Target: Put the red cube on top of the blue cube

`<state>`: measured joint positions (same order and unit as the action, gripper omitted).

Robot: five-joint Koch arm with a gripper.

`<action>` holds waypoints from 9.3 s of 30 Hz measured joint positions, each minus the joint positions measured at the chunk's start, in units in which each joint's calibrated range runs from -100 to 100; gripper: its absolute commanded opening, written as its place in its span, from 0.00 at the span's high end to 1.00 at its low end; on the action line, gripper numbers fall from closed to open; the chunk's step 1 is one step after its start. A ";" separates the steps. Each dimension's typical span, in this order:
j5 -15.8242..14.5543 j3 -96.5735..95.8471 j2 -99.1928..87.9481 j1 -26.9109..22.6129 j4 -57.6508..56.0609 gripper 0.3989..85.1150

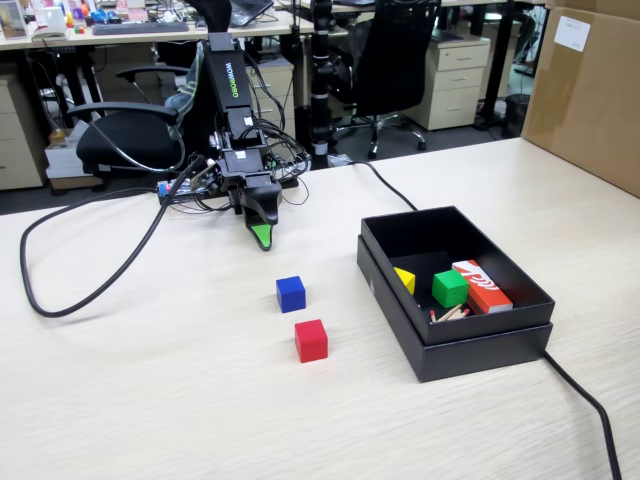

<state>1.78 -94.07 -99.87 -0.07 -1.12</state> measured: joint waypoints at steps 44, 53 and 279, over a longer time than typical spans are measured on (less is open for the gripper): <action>0.00 0.00 0.00 0.00 0.00 0.43; 0.00 0.00 0.00 0.00 0.00 0.43; -4.30 91.92 65.76 0.00 -53.74 0.99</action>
<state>-2.52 -2.15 -34.11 -0.07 -54.86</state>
